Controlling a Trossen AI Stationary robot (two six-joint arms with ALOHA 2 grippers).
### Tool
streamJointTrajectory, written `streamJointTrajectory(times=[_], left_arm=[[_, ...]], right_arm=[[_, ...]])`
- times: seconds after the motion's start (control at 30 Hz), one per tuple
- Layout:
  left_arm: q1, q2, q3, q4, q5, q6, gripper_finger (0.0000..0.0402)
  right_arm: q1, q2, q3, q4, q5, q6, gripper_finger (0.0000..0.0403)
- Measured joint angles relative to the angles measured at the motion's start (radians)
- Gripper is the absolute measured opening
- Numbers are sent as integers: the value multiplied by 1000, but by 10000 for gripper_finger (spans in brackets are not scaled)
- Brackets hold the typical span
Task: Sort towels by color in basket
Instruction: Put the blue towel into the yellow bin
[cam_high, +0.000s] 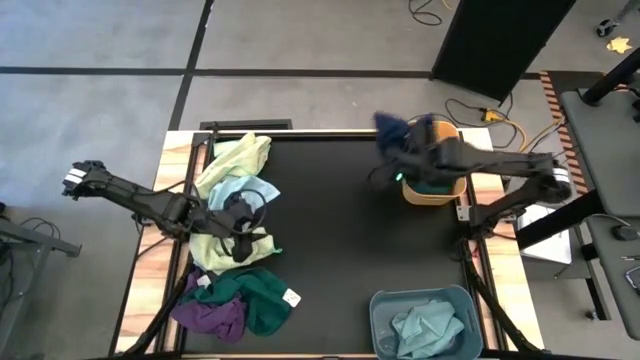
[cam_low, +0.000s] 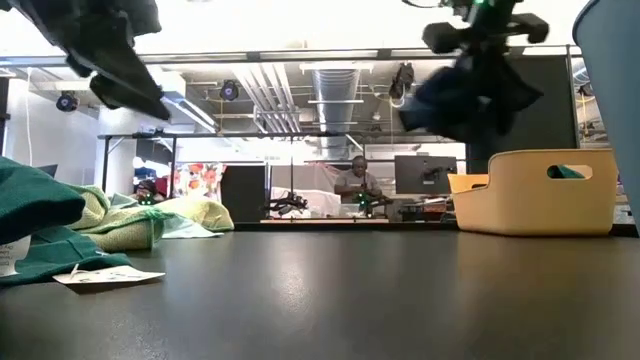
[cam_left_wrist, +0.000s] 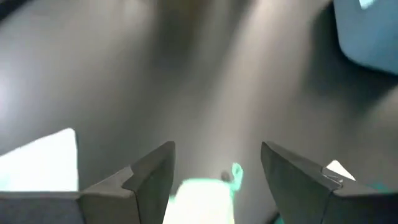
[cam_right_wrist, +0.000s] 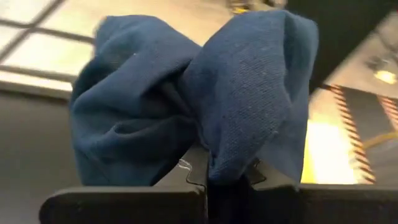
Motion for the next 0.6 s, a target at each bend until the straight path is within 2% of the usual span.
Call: streamJointTrajectory(times=[0.1,0.27,0.4,0.53,0.6], left_arm=[[22,5,23,32,-59,3,223],[74,11,61,103,-107,49,223],[123,11,99,128,-107,116,223],[176,11,147,128,-107,182,223],[204,12,172,128,-107,199,223]], right_arm=[[-128,-63,-47,19,-38,-66,14],[-392,-77,-152,81,-306,-283,14],[-576,-44,-223,111,-443,-427,14],[-695,1,-264,269,-663,-601,14],[-736,35,-267,344,-734,-649,13]])
